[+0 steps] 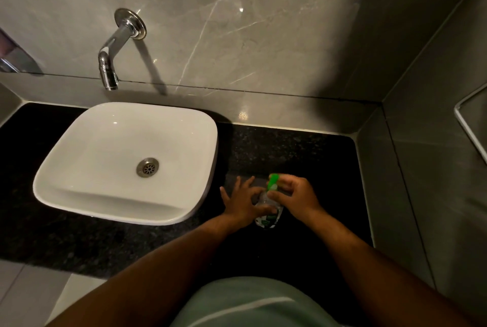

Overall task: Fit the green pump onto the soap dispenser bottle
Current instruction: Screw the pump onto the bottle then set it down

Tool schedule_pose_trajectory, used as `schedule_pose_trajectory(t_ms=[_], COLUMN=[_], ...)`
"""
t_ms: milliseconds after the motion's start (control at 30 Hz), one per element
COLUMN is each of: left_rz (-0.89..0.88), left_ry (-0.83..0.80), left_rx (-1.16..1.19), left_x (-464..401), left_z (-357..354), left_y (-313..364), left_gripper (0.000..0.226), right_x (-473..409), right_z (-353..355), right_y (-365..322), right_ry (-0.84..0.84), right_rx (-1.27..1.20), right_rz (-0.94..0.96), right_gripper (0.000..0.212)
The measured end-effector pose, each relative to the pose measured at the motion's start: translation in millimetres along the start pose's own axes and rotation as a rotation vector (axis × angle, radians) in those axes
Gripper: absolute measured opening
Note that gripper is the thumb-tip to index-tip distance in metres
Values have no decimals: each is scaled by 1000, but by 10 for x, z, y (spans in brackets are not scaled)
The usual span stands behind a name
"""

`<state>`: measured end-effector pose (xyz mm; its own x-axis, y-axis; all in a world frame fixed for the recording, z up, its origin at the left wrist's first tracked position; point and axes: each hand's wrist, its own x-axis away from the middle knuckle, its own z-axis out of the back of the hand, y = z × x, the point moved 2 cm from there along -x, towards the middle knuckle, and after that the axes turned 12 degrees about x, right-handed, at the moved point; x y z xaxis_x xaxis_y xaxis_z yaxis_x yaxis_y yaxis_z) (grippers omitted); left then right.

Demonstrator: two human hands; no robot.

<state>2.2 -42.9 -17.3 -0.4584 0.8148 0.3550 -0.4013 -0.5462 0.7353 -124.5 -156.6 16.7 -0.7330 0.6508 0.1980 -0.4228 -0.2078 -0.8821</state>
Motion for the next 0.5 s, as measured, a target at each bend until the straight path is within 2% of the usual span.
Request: schedule_pose_trajectory(t_ms=[67,133,300,500], left_rz=[-9,-5,-25,-63], left_ry=[40,66,152,171], left_rx=[-72,-143,-195,-200], left_x=[6,19,29,39], left_z=[6,5,-3,-4], left_y=[36,71,109,114], left_gripper=[83,88,81,80], right_x=[18,30,68,74], right_z=[-77,-133,-199,-196], right_y=[-2,-19,-14,-6], right_ry=[62,111,231,277], right_rx=[-57,-53,26,-22], right_rz=[-16,-45,-64,-75], right_gripper=[66,72,68,63])
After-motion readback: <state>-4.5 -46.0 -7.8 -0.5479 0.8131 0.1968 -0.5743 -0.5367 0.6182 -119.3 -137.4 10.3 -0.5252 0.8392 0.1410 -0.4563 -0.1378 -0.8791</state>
